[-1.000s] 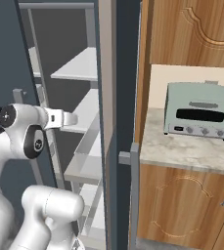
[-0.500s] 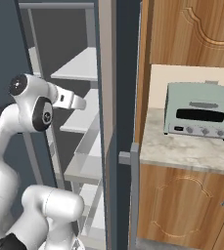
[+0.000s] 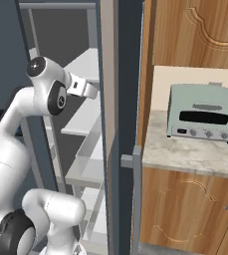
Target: Place one corn and one steak in each tupperware on the nearby counter, to pack two identical lunches.
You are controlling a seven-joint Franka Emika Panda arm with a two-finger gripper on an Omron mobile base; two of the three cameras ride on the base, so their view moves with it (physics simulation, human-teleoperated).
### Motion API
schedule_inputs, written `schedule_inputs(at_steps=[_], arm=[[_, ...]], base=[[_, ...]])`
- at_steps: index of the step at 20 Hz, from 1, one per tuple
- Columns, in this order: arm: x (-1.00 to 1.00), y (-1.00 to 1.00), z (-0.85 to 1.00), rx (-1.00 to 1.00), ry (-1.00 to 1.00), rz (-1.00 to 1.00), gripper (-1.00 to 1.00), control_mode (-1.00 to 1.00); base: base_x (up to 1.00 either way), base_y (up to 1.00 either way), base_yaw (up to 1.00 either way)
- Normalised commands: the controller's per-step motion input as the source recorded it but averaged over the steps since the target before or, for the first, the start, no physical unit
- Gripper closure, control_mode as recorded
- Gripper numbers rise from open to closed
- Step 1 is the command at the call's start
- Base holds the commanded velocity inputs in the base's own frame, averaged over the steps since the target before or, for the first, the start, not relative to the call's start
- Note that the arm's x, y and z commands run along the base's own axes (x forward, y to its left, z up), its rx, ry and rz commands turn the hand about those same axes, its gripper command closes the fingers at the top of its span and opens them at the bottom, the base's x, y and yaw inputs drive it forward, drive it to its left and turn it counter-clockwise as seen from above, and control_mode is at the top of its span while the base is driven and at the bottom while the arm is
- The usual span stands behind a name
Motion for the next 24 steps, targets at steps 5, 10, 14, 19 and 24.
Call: schedule_inputs(at_steps=[5, 10, 14, 19, 24], arm=[[0.28, 0.0, 0.03, 0.0, -0.17, -0.03, -1.0, -1.0], [0.16, -0.06, 0.24, 0.0, -0.07, -0.06, -1.0, -1.0], [0.09, -0.01, 0.67, 0.02, -0.01, -0.02, -1.0, -1.0], [0.21, -0.07, 0.22, 0.03, 0.03, -0.01, -1.0, -1.0], [0.25, -0.23, 0.0, 0.0, 0.02, 0.0, -1.0, -1.0]], base=[[0.0, 0.0, 0.0], [0.0, 0.0, 0.0], [0.0, 0.0, 0.0], [0.0, 0.0, 0.0], [0.0, 0.0, 0.0]])
